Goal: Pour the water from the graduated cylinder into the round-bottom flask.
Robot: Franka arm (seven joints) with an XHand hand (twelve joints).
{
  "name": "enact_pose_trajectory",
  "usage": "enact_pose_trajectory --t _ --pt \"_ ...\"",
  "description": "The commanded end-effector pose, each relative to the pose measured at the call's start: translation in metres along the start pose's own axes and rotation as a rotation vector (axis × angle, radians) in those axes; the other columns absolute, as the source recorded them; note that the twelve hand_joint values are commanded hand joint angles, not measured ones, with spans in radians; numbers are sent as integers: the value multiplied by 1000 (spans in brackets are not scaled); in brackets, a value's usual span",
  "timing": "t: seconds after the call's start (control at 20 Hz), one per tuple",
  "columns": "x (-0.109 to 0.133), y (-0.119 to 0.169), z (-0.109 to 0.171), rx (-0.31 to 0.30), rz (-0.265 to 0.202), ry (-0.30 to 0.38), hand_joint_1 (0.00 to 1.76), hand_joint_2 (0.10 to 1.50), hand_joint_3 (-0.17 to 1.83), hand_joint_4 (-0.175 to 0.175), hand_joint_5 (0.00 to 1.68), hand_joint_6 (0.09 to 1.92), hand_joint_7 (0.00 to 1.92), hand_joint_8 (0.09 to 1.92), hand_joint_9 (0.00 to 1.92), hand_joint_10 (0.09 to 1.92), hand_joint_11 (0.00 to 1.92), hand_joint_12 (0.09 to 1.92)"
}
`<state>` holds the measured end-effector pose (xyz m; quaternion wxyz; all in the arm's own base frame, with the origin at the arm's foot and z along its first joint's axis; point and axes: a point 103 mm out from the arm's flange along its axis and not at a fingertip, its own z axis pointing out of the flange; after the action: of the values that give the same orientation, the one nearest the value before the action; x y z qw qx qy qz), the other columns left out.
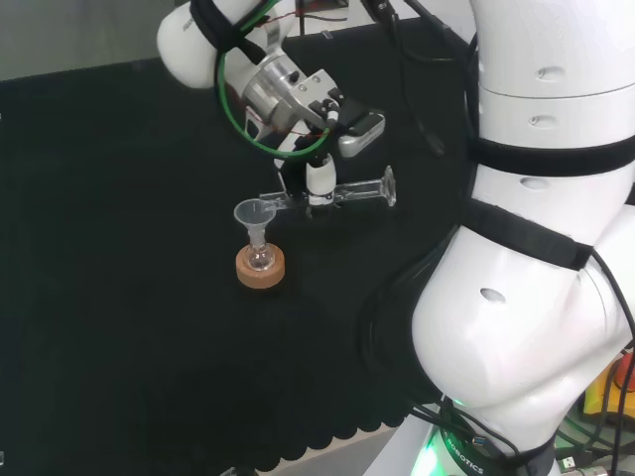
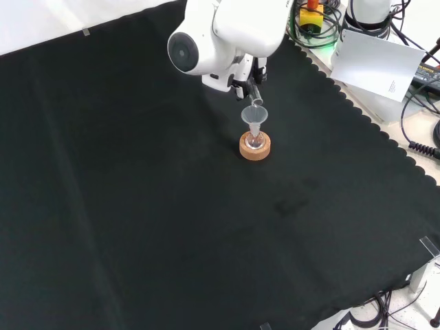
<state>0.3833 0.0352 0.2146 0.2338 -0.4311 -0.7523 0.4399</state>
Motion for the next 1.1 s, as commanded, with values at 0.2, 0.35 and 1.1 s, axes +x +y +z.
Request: enact_pose_trajectory --t 0.2,0.35,1.1 --pt "-14 -5 1 6 -13 -2 1132 1177 -114 -121 984 1027 1328 235 1477 87 1389 667" --pt "-23 -9 4 -2 -22 9 1132 1178 -114 -122 983 1028 1328 235 1477 87 1390 667" --pt "3 -2 -12 42 8 -15 1132 1180 -118 -123 981 1031 1329 233 1477 87 1394 667"
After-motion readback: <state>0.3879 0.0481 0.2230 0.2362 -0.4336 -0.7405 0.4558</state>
